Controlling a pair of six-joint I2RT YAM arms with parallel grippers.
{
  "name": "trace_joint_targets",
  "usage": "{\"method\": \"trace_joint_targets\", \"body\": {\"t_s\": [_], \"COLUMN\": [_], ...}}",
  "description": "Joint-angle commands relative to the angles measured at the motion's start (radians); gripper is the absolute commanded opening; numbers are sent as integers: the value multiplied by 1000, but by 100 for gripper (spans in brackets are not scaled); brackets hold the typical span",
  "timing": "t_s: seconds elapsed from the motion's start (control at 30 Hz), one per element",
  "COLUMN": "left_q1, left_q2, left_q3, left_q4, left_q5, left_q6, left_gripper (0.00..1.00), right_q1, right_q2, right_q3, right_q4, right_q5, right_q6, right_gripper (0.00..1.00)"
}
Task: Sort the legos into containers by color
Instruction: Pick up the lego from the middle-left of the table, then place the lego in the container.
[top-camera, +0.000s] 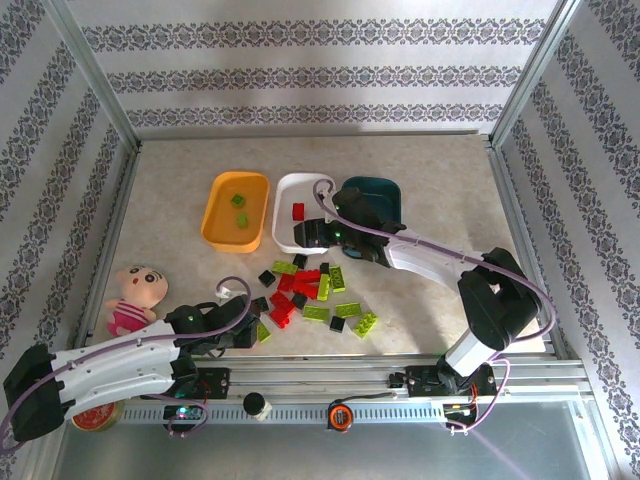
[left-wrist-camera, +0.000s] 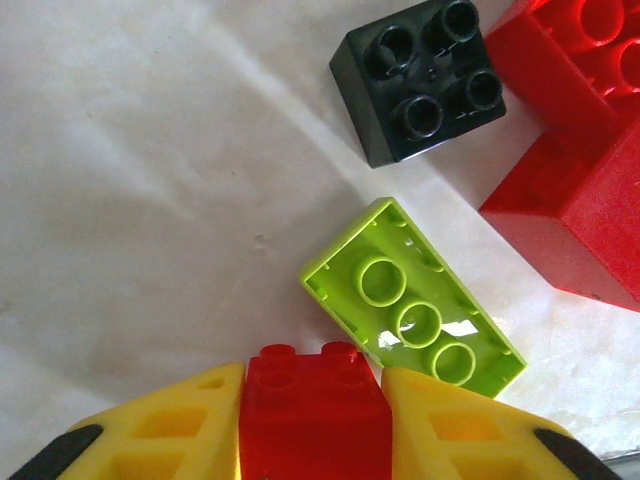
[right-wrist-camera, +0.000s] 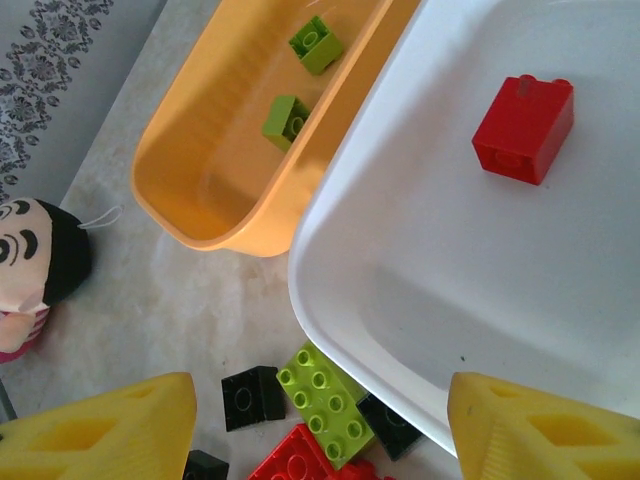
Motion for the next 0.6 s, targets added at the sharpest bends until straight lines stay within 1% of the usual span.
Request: {"method": "trace_joint_targets", "body": {"t_s": [0.0, 0.07, 0.13, 0.27, 0.33, 0.4, 0.47, 0.57], "left_q1": [-14, -11, 19, 144, 239, 308, 342, 361], "left_q2": [-24, -32, -28, 39, 112, 204, 313, 499], "left_q3": [38, 73, 120, 227, 286, 352, 438, 598], "left_q4": [-39, -52, -47, 34, 107, 187, 250, 310], "left_q5": [-27, -57, -81, -38, 10, 53, 75, 70], "left_q6": [1, 25, 77, 216, 295, 351, 392, 452], "left_gripper": [32, 32, 32, 31, 30, 28, 27, 27], "right_q1": [-25, -37, -49, -74, -84, -92, -102, -111], "right_q2": [-53, -74, -101, -153, -189, -224, -258, -312], "right_q3": [-30, -50, -73, -123, -155, -187, -219, -263], "right_q4": [25, 29, 30, 31, 31, 30, 26, 11], "right_q5": [22, 21, 23, 23, 28, 34, 34, 41], "right_q6": [16, 17, 20, 26, 28, 28, 32, 31], "right_gripper": [68, 68, 68, 68, 68, 68, 68, 68]}}
